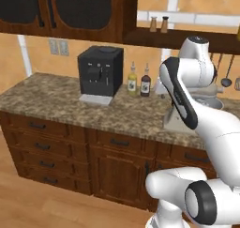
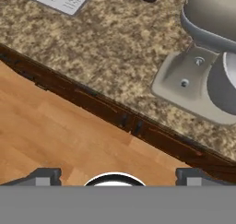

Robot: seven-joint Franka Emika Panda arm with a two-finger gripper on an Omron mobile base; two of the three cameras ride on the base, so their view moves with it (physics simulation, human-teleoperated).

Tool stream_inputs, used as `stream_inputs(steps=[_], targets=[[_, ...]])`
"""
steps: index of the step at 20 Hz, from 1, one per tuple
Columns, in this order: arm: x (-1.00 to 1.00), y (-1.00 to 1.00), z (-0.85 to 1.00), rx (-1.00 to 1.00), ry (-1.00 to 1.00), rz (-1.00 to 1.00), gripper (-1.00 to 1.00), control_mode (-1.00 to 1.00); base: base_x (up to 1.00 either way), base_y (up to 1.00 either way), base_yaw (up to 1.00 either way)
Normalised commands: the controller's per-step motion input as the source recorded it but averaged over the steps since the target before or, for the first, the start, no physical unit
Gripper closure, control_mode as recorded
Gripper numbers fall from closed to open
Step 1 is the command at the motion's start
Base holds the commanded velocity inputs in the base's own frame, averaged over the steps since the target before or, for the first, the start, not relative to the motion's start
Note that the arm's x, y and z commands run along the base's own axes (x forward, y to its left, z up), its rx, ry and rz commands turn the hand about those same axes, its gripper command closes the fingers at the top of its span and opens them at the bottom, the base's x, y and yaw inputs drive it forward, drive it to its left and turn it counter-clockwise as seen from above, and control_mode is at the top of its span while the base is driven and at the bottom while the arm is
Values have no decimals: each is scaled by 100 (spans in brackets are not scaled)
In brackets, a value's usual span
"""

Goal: Navigate to the electric kettle.

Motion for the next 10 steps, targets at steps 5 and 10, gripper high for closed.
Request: stream_inputs(steps=[5,10], targets=[[0,0,0,0,0,0,-100,100,-1,-16,-19],[0,0,0,0,0,0,-100,100,4,0,-81]])
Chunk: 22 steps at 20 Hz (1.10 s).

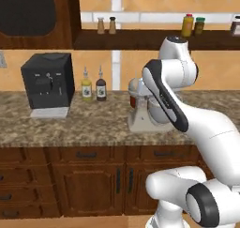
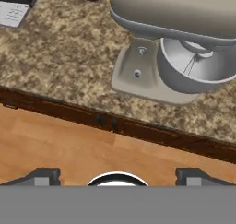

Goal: Navigate to the electric kettle.

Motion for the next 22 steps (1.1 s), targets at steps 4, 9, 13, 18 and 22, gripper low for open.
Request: stream_inputs(steps=[4,9,13,18,22], targets=[[0,0,0,0,0,0,-100,100,0,0,-86],[0,0,0,0,0,0,-100,100,0,0,-89],[0,0,0,0,0,0,-100,100,0,0,-93],[0,0,0,0,0,0,-100,100,0,0,-94],[0,0,0,0,0,0,-100,100,0,0,-96]])
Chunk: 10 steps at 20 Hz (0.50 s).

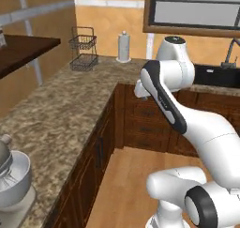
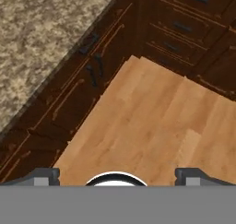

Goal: Navigate to the electric kettle.

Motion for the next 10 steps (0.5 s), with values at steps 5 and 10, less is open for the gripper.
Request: stream_inputs(steps=[5,10], targets=[[0,0,0,0,0,0,-100,100,0,0,-95],[0,0,0,0,0,0,-100,100,0,0,-95]])
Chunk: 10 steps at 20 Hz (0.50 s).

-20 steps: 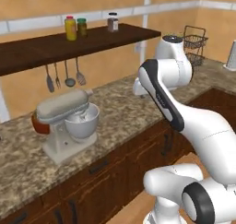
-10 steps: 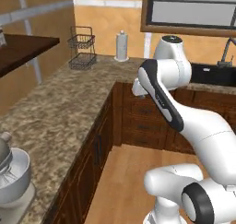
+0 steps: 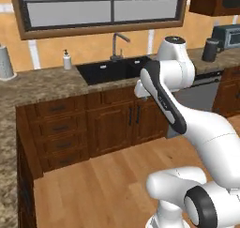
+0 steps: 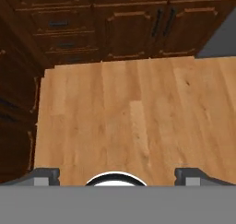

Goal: Navigate to the electric kettle.

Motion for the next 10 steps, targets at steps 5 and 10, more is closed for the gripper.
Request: stream_inputs(steps=[5,10], targets=[[0,0,0,0,0,0,-100,100,0,0,-94],[0,0,0,0,0,0,-100,100,4,0,-90]])
